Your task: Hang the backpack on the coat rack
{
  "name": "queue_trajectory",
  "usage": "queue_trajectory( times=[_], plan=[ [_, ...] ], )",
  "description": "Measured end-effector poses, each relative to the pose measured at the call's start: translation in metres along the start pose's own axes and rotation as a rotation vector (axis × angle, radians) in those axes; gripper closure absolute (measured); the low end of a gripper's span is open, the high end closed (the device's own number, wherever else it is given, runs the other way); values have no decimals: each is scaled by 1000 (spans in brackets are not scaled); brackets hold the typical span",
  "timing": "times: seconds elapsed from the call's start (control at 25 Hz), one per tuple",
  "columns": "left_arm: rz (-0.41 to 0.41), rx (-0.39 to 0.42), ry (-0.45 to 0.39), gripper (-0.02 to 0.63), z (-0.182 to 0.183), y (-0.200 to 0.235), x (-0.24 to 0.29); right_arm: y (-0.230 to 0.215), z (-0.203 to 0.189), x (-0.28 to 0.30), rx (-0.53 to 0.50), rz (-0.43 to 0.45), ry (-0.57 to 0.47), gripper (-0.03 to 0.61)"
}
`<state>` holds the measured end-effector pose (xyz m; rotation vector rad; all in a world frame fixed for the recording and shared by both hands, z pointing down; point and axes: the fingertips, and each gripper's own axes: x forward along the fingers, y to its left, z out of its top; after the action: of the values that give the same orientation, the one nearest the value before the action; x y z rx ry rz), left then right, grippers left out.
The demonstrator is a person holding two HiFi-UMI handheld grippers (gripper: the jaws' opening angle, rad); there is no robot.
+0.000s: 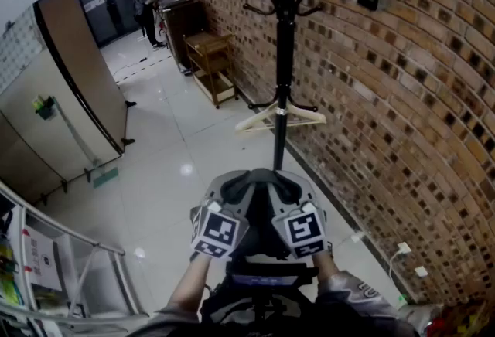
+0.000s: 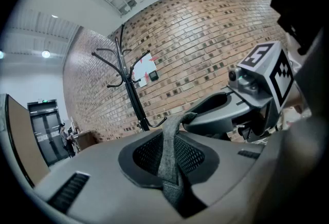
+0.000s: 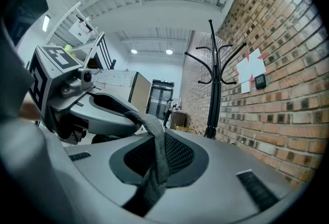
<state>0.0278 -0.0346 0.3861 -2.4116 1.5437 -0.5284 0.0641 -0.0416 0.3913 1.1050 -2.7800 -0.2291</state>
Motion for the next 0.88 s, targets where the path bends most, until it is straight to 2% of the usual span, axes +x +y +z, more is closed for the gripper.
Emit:
queue_trajectory(
  times=[0.24,0.56,0.68,0.88],
  plan=[
    [-58,6,-32,555,-12,52,33,-11,6,60,1,-69,15,529],
    [-150,-11,-94,555,-22,115,73,-28,9,128,33,-202,14,529],
    [-195,28,-111,555,-28,128,90,-36,5,148,46,-242,20,529],
    [-223,7,-114,555,-34,145,112,-46,4,171,86,-292,60,529]
  ],
)
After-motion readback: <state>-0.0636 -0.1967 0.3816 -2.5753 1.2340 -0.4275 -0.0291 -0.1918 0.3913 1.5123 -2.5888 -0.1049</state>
